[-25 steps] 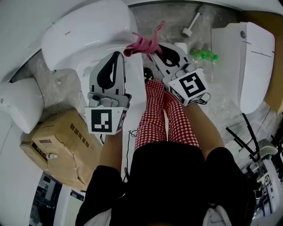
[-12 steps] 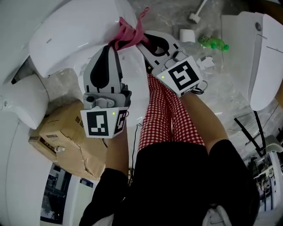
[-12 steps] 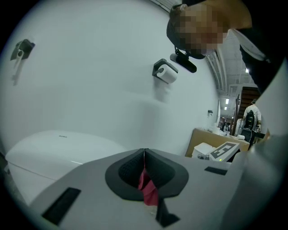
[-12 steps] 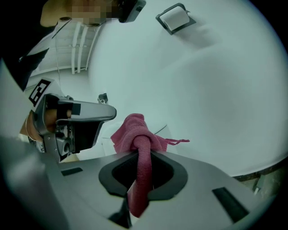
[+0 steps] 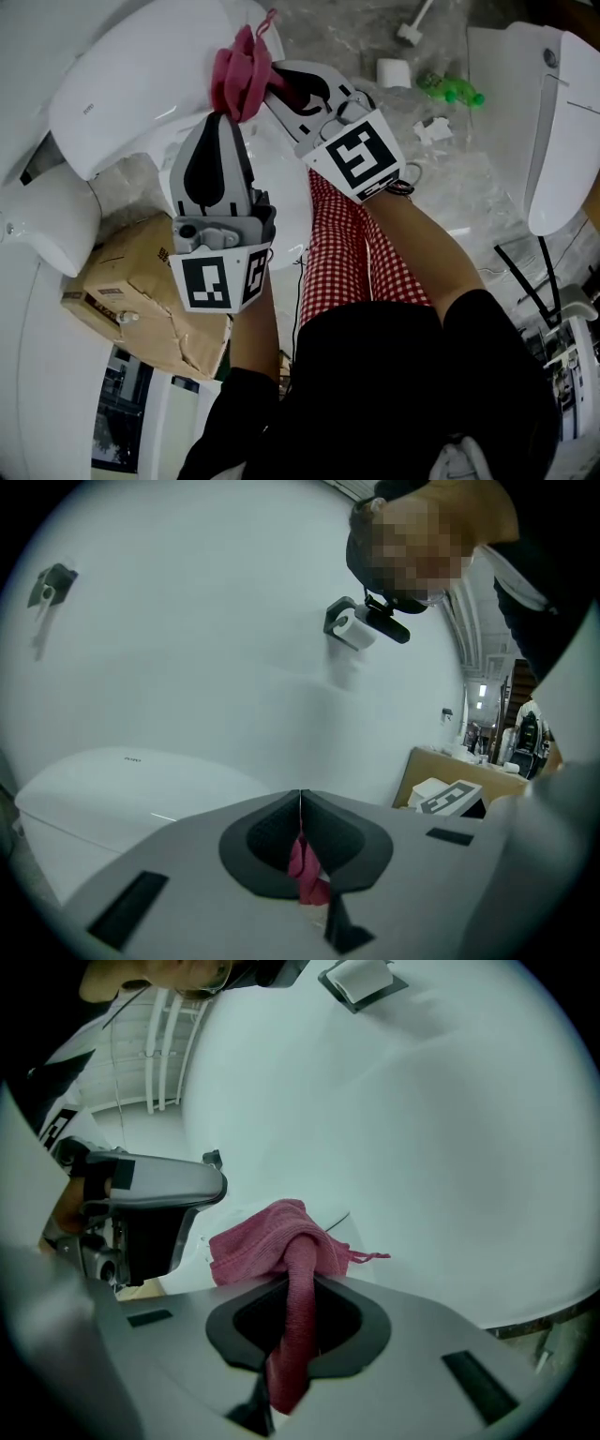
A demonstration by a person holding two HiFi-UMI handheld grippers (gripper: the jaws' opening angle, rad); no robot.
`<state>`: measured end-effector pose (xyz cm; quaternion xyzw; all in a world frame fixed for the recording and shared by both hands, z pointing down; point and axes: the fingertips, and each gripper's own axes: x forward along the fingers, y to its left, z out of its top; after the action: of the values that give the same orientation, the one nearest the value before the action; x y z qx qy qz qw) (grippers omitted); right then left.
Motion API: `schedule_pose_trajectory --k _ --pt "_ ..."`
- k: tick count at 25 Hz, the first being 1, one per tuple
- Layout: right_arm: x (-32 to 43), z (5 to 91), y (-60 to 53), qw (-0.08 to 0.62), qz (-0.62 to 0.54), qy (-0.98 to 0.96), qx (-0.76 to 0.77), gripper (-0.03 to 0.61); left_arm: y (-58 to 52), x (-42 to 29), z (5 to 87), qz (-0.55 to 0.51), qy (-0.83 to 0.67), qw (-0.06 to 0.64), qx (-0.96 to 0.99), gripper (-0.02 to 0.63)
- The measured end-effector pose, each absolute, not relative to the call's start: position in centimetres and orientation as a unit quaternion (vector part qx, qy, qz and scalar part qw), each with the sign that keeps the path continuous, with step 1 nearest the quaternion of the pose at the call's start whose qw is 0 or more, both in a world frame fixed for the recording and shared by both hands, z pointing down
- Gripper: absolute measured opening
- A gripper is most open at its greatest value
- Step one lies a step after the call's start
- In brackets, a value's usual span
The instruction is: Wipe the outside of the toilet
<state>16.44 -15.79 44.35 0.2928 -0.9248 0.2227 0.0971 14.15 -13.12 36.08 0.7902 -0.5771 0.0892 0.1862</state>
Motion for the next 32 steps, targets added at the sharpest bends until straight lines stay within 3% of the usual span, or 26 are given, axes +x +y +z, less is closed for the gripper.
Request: schedule_pose_trajectory --k 32 --pt "15.6 46.3 -25.8 0.155 0.167 -0.925 0.304 0.055 -14.1 11.8 36.8 0.074 -0.612 0.211 0.758 0.011"
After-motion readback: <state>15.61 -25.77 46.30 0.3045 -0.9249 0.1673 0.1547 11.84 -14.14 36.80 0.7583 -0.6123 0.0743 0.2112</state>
